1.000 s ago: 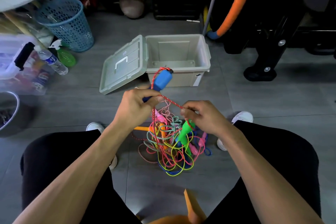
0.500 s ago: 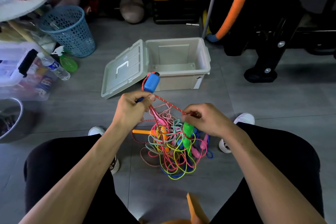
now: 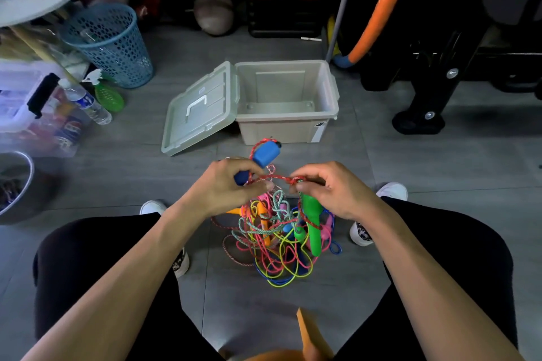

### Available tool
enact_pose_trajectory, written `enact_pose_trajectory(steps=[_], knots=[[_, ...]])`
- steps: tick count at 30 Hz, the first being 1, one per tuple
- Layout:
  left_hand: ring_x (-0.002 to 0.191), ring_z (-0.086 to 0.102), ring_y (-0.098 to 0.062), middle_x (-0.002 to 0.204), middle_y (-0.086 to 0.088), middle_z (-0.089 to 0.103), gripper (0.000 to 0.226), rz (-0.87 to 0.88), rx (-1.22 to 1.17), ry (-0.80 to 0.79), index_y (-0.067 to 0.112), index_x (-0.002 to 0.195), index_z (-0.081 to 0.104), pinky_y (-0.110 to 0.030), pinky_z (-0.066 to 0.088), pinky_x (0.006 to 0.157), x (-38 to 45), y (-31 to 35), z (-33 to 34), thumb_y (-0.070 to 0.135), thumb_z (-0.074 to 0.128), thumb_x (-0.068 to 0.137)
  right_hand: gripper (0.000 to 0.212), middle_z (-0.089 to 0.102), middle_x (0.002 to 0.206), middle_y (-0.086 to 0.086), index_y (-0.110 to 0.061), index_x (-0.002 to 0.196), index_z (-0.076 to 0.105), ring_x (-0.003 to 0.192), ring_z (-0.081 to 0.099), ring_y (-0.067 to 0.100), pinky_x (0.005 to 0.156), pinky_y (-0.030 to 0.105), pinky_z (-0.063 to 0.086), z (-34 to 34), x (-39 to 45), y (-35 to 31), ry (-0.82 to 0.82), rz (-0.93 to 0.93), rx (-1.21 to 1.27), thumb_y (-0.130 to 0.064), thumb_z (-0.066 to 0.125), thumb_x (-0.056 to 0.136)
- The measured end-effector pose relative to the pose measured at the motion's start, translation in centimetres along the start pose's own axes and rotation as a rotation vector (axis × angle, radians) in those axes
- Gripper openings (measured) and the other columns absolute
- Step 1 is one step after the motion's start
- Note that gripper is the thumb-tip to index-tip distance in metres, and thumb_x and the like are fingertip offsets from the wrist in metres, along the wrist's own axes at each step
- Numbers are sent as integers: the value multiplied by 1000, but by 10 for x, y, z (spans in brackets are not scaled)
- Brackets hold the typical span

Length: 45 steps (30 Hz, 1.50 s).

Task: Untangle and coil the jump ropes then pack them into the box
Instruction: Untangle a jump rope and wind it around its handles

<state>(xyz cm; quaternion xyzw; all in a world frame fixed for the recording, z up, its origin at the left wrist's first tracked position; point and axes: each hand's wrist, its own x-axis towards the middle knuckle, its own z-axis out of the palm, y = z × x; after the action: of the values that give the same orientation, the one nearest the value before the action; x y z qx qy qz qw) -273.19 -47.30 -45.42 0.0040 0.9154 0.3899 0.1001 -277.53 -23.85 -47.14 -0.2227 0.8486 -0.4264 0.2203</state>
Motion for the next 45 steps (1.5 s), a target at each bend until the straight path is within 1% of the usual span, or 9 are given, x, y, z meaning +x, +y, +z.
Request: enact_pose_trajectory(steps=[4,11,13,19,22,25,29,38,45], knots=[[74,61,-8,82,6,66,16,154,-40,-45,23,85,73,-23,45,69,3,9,13,39,71,84,13,75,90,-4,-31,97,69,89,70,20,86,48,53,8,0,-12,-10,-41,111,-19,66,91],[62,55,-37,71,-19,59,19,27,-209,1,26,74,68,-39,46,56,9,8,17,39,64,88,10,64,86,7,-19,92,62,81,61,11,76,30,46,14,7,6,-115,44,216,-20,70,86],[58,52,-32,66,-18,55,18,-30,-226,-31,24,75,69,-33,43,51,8,7,19,32,65,91,13,58,81,8,-11,90,59,76,55,15,72,35,42,18,9,13,-171,78,213,-17,69,83],[60,54,-20,65,-7,56,14,-194,-333,-40,26,83,71,-23,46,44,10,5,19,28,62,93,9,63,105,-5,-37,96,55,79,60,7,70,31,47,27,12,22,-96,188,134,-30,57,91],[63,58,-18,72,-6,61,14,-234,-388,-45,22,85,70,-22,47,44,10,4,19,26,61,94,16,65,85,-2,-28,93,60,77,60,12,74,41,49,31,12,24,-69,198,64,-43,55,91],[64,56,-22,77,-17,60,18,-275,-401,-12,16,85,69,-22,48,44,11,2,20,29,60,94,26,56,75,-10,-31,80,54,71,54,9,66,31,42,33,8,30,-143,259,-1,-55,56,91],[57,56,-15,71,-11,58,26,-330,-464,74,14,79,68,-28,49,49,16,-8,15,35,62,93,20,58,80,-9,-29,79,52,77,57,13,60,27,39,31,1,42,-230,248,-224,-41,66,87],[51,47,-16,61,-3,52,26,-300,-152,93,15,74,67,-26,42,52,19,-15,26,35,62,91,17,60,76,-7,-17,94,65,68,54,9,57,20,38,24,-4,43,152,89,-95,-32,70,87],[54,48,-20,66,-8,55,31,-410,-138,209,2,80,66,-38,53,57,25,-23,23,31,60,90,62,36,51,-1,-15,55,37,51,33,20,48,34,25,19,-4,47,395,265,-221,-61,77,69]])
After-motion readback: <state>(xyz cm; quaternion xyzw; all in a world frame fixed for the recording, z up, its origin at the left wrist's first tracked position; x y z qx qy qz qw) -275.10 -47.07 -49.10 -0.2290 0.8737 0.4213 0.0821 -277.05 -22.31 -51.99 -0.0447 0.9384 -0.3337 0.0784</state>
